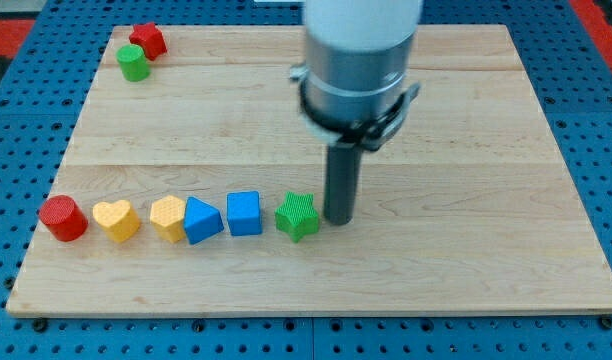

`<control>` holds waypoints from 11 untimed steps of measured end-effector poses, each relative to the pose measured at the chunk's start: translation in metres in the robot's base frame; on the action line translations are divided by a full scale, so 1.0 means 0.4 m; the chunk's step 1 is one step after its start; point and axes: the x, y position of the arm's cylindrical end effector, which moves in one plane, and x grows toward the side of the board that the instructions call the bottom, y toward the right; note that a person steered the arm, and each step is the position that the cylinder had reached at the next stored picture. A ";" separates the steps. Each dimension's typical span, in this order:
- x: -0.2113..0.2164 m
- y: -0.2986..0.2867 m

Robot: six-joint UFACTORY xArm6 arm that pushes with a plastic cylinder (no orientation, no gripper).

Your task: Place the green star to the top right of blue cube

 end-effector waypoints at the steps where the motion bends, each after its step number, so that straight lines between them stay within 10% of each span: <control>1: 0.013 0.028; 4: 0.081 -0.106; 6: -0.216 -0.269; 11: -0.358 -0.167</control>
